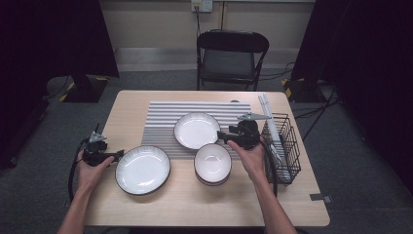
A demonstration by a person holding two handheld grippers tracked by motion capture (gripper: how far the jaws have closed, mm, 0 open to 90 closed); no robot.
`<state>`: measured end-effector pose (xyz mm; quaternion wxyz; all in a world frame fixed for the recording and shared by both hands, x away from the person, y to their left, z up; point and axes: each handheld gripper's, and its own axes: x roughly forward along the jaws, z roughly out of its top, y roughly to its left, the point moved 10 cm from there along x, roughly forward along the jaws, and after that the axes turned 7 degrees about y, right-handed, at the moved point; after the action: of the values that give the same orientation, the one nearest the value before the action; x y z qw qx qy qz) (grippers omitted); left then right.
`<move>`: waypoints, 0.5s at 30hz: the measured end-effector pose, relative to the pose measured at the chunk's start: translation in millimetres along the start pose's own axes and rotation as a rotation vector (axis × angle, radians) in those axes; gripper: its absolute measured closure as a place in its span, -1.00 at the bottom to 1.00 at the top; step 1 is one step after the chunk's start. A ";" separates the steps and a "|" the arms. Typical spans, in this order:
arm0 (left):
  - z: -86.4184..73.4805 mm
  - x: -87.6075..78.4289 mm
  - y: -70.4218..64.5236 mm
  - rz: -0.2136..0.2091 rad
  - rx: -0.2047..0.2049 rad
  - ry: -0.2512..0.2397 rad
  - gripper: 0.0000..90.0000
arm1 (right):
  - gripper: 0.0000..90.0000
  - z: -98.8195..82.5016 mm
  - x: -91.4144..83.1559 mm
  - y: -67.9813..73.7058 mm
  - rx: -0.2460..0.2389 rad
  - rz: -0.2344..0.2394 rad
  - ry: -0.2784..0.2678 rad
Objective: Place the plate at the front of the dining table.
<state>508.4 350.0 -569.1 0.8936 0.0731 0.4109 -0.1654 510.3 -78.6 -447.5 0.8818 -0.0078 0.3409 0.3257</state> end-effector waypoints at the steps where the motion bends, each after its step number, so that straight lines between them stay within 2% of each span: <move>1: -0.2 0.2 0.0 -0.003 -0.002 -0.007 -0.58 | -0.10 -0.1 -2.4 1.4 0.001 0.007 -0.001; 8: -0.3 0.2 0.2 0.001 0.000 -0.005 -0.59 | -0.11 -0.9 -20.4 13.3 -0.018 0.048 -0.018; 15: -0.3 0.2 0.2 0.002 -0.001 -0.005 -0.59 | -0.07 -9.4 -28.6 25.5 -0.042 0.093 -0.006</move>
<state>508.3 350.3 -569.4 0.8948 0.0728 0.4086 -0.1647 474.0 -77.1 -432.1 0.8664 -0.0095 0.3312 0.3735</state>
